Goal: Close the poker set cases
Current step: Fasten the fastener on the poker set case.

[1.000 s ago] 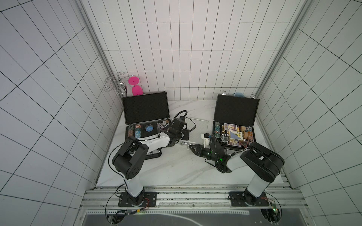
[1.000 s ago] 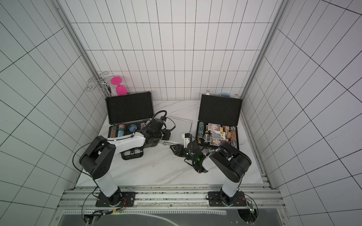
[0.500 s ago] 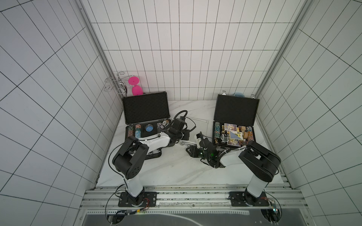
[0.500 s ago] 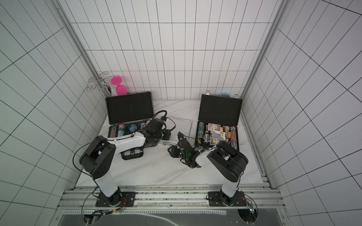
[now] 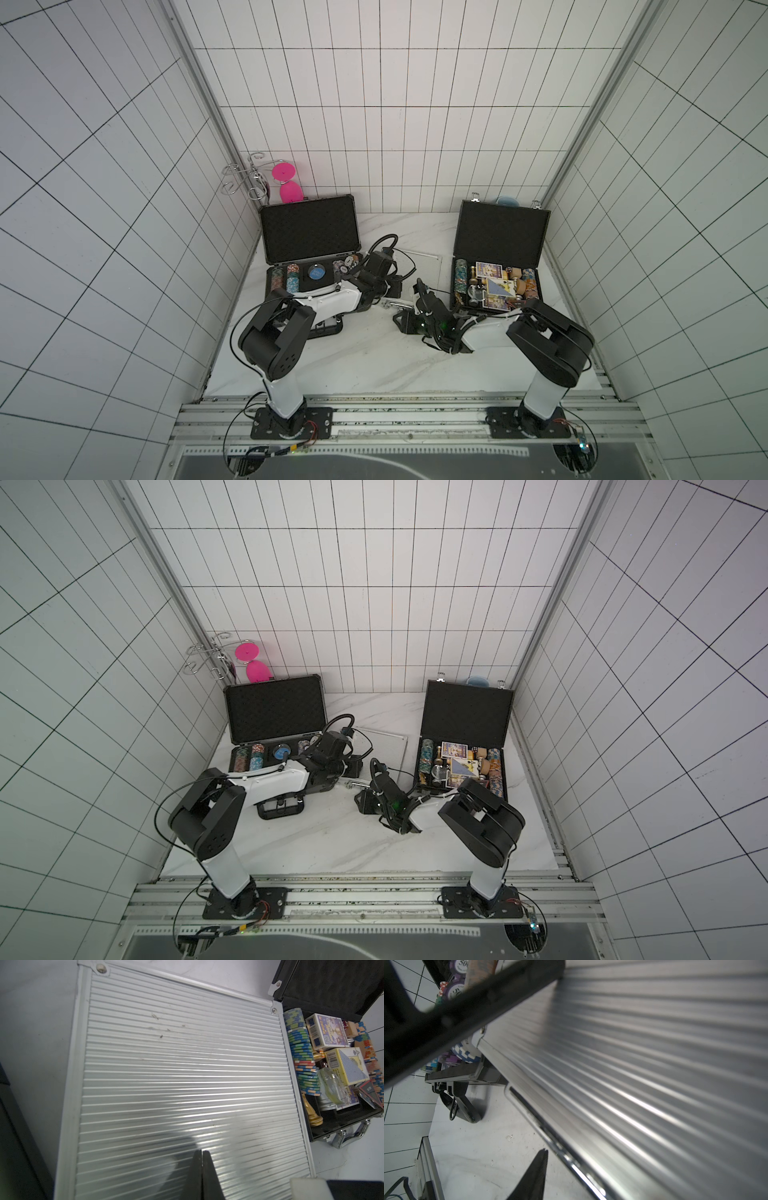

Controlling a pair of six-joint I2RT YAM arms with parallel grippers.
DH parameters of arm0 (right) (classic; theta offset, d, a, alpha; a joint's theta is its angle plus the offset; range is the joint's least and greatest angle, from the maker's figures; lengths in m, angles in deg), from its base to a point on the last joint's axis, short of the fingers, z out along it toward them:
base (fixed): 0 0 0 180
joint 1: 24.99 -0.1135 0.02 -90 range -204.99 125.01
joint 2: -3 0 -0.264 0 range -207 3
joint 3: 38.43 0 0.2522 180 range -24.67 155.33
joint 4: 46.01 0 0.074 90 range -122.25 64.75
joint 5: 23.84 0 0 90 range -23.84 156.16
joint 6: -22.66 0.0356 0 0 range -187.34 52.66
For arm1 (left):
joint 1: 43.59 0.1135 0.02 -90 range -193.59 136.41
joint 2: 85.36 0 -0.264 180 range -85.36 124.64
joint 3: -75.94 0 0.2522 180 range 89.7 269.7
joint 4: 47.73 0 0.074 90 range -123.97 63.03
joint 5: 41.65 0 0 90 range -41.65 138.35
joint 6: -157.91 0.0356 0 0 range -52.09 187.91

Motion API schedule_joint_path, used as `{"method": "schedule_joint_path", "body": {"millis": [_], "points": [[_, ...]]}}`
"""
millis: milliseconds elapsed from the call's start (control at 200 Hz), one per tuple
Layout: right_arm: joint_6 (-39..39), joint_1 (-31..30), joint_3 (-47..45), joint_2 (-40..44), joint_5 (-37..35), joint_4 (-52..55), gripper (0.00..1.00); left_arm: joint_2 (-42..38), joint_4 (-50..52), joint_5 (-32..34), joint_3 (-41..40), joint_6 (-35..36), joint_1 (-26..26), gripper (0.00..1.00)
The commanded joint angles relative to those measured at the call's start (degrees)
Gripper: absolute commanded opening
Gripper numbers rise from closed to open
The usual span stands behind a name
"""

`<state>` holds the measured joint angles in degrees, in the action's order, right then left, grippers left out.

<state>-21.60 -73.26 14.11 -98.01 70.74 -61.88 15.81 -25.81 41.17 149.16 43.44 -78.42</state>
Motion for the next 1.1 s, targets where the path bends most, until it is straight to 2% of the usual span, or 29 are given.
{"method": "schedule_joint_path", "body": {"millis": [0,450,630,1094], "points": [[1.02,0.90,2.69,-0.88,-7.84,4.98,0.40,5.14,18.20,-1.43,-4.36,-0.48,-1.03,0.01],[7.97,0.37,-0.79,1.53,-11.79,2.70,0.40,5.28,18.24,-1.52,-4.09,-0.39,-1.09,0.01],[8.39,0.11,0.76,-0.33,-11.33,3.38,0.41,5.20,18.04,-1.68,-4.16,-0.55,-1.09,0.01],[11.36,0.03,1.00,-3.93,-7.55,-2.83,0.42,5.97,17.44,-2.20,-5.26,-1.15,-1.47,0.00]]}}
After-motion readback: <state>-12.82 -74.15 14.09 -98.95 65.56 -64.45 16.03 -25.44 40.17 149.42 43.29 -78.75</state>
